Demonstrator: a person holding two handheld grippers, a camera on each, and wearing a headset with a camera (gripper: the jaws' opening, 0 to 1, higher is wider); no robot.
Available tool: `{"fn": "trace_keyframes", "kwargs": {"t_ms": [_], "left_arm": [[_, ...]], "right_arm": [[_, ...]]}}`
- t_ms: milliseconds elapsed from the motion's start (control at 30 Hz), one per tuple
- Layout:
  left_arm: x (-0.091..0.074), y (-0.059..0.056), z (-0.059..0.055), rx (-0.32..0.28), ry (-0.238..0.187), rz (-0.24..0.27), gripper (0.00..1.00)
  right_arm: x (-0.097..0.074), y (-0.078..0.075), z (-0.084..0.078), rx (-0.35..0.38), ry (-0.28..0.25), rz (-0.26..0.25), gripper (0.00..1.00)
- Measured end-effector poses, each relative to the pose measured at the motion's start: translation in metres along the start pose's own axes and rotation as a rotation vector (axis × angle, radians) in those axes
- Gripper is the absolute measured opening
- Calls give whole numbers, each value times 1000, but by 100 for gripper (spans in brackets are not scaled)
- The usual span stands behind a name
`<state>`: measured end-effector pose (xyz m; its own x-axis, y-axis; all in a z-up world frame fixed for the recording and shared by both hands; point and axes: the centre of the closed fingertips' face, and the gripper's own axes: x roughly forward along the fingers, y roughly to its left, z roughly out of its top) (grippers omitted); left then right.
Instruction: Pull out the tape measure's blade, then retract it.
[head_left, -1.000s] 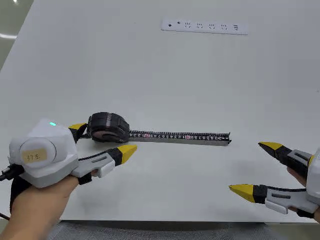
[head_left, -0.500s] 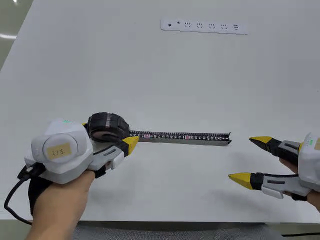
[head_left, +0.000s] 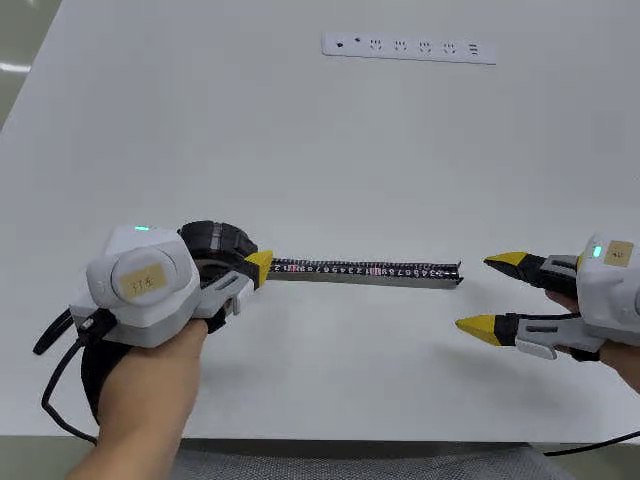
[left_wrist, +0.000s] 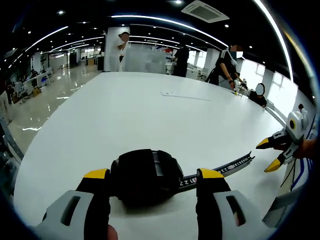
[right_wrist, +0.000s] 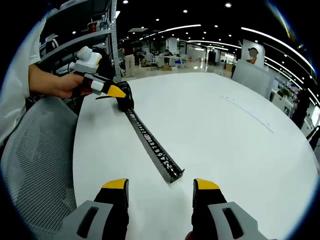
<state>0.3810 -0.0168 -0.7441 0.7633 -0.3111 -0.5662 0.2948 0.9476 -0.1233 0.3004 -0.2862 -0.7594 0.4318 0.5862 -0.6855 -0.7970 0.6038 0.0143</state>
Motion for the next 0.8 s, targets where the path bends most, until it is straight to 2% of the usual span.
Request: {"fn": "trace_keyframes", "kwargs": {"t_ms": [200, 433, 800], "left_arm": [[2, 3, -1, -3, 0, 28, 63], [4, 5, -1, -19, 0, 42, 62], [7, 8, -3, -11, 4, 58, 59]], "right_arm": [[6, -7, -1, -32, 17, 16, 43], [12, -11, -1, -68, 35, 37, 37], [26, -15, 0, -107, 55, 65, 30]]}}
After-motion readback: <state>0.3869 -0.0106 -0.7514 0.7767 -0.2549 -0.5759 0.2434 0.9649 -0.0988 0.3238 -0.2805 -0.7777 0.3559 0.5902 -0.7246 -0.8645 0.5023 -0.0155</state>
